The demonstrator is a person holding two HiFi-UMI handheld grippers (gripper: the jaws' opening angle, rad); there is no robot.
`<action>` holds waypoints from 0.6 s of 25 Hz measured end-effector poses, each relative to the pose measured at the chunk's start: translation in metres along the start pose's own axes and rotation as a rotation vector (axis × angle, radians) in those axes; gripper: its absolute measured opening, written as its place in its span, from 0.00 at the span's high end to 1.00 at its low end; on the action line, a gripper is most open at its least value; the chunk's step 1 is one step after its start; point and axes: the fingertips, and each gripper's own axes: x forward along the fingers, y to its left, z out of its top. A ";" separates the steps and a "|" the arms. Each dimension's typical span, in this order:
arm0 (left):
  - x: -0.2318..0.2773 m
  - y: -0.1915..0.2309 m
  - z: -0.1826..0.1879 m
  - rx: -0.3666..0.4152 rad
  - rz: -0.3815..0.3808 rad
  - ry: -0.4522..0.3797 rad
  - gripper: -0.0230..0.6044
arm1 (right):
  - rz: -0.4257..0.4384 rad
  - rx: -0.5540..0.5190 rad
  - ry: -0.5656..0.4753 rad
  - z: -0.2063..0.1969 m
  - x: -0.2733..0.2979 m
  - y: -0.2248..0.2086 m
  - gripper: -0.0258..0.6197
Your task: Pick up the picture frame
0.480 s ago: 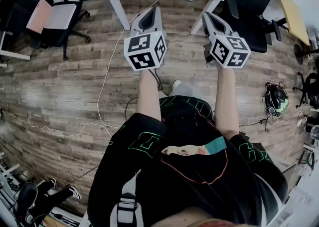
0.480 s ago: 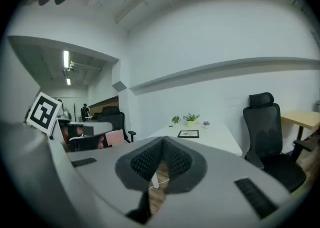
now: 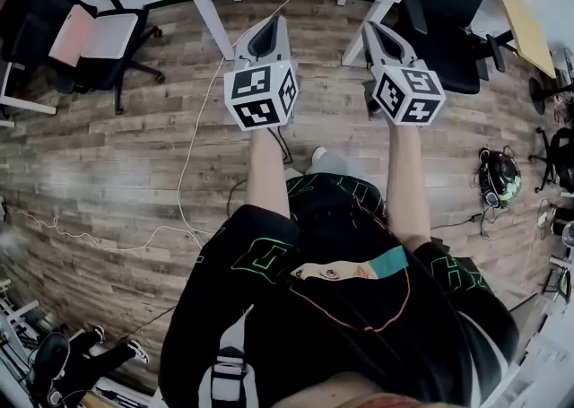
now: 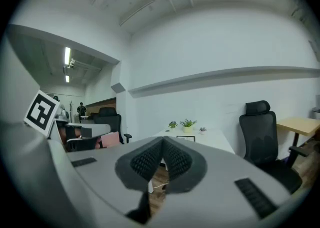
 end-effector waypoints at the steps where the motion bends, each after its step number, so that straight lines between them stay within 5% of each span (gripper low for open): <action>1: 0.000 0.001 -0.001 0.001 0.002 0.001 0.95 | -0.003 -0.001 0.002 -0.001 0.000 0.000 0.95; 15: 0.006 0.015 -0.002 -0.011 0.057 -0.003 0.95 | -0.036 -0.037 0.023 0.003 -0.003 -0.008 0.95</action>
